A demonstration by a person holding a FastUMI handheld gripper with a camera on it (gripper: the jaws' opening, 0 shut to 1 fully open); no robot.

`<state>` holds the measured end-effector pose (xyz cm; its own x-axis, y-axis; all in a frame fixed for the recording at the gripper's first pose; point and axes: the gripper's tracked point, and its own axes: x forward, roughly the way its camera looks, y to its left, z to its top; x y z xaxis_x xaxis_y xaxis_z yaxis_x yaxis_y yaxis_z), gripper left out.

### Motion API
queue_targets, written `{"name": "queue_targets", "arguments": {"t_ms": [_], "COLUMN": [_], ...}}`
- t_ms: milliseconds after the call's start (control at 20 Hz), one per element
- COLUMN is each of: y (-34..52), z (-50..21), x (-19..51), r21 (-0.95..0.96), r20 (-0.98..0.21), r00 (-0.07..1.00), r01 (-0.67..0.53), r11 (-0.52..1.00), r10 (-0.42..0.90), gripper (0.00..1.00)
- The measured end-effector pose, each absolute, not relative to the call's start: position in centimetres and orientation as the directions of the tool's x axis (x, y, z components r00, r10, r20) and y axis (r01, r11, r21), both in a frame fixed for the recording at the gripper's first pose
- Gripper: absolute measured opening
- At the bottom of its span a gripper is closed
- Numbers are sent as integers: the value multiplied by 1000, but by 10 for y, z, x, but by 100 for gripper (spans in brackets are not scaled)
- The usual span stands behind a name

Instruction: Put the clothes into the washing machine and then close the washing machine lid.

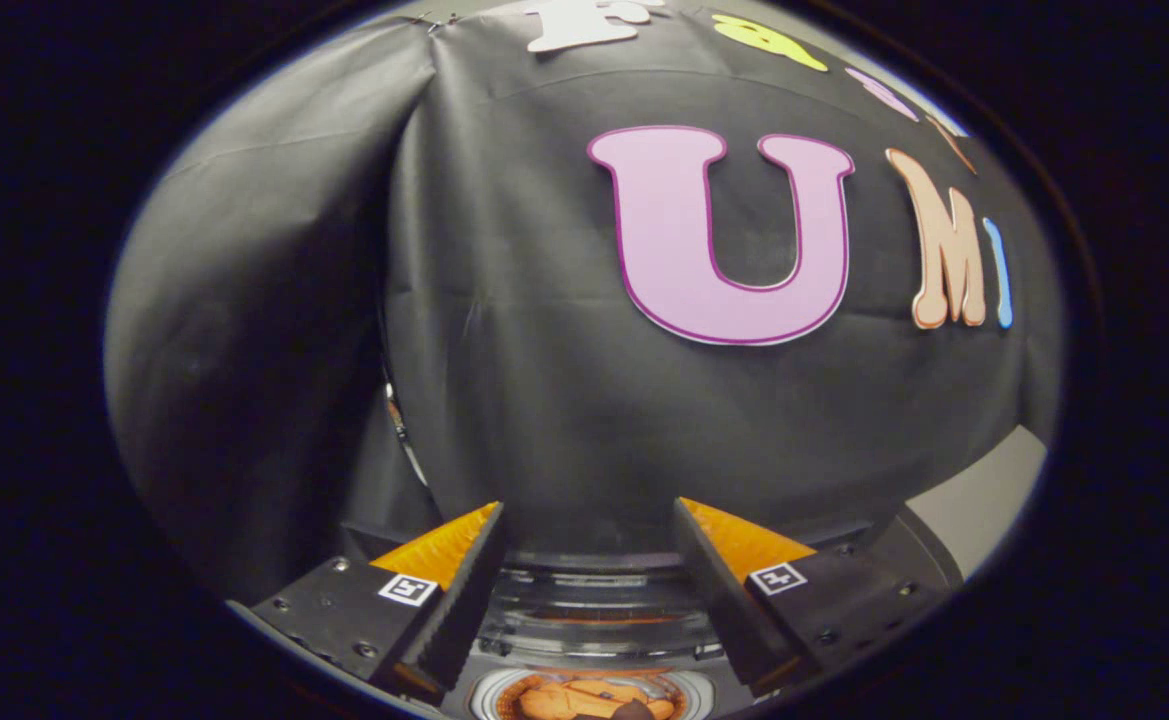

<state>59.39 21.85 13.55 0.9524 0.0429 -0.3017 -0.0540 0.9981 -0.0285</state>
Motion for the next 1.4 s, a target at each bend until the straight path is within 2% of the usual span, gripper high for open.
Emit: {"name": "queue_targets", "arguments": {"t_ms": [300,550,1400], "y": [213,214,206], "z": [101,96,96], "x": [607,608,613], "r21": [-59,-22,-16], "r20": [-404,-437,-466], "r00": [914,899,884], "r01": [4,-5,-22], "r11": [998,1000,1000], "r10": [-27,-5,12], "gripper": [97,96,97]}}
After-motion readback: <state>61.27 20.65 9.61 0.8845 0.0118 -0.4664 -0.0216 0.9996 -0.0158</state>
